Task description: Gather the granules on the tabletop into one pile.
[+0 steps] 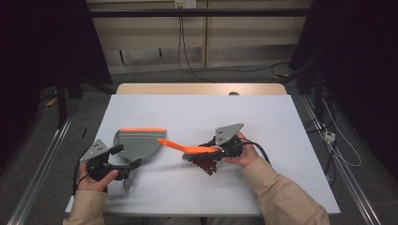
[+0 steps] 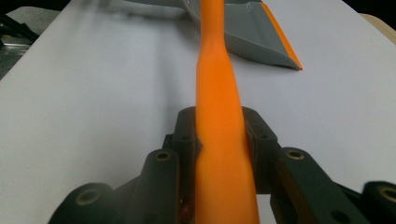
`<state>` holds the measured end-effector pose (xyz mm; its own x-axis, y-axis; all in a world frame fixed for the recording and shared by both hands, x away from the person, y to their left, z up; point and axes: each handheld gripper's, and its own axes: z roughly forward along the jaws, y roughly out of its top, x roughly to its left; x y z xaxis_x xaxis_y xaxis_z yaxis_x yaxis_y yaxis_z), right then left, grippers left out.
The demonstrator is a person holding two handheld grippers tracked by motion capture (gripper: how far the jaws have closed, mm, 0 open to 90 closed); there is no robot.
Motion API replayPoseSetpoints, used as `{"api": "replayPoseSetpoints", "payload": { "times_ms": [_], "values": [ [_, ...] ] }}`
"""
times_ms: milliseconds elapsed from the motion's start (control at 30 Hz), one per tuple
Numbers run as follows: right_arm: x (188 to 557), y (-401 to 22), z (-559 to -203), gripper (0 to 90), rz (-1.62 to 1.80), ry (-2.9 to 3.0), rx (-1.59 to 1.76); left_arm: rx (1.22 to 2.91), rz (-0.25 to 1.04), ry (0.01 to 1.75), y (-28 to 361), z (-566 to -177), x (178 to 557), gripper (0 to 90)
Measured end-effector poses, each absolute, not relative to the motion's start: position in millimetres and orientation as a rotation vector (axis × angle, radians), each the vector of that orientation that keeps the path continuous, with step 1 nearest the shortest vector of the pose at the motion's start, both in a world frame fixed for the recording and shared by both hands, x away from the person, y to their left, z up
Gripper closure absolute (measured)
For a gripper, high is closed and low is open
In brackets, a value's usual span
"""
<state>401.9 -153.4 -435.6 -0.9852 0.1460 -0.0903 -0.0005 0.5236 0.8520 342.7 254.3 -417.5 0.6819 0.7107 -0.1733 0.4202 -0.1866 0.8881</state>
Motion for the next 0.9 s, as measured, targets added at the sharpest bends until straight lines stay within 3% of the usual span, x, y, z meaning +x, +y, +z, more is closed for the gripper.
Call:
{"api": "replayPoseSetpoints", "payload": {
  "times_ms": [900],
  "values": [
    [393.7, -180.7, -422.2, 71.4, 1.473, 2.449, 0.536, 1.880, 0.324, 0.856, 246.7, -416.0, 333.9, 4.1]
  ]
}}
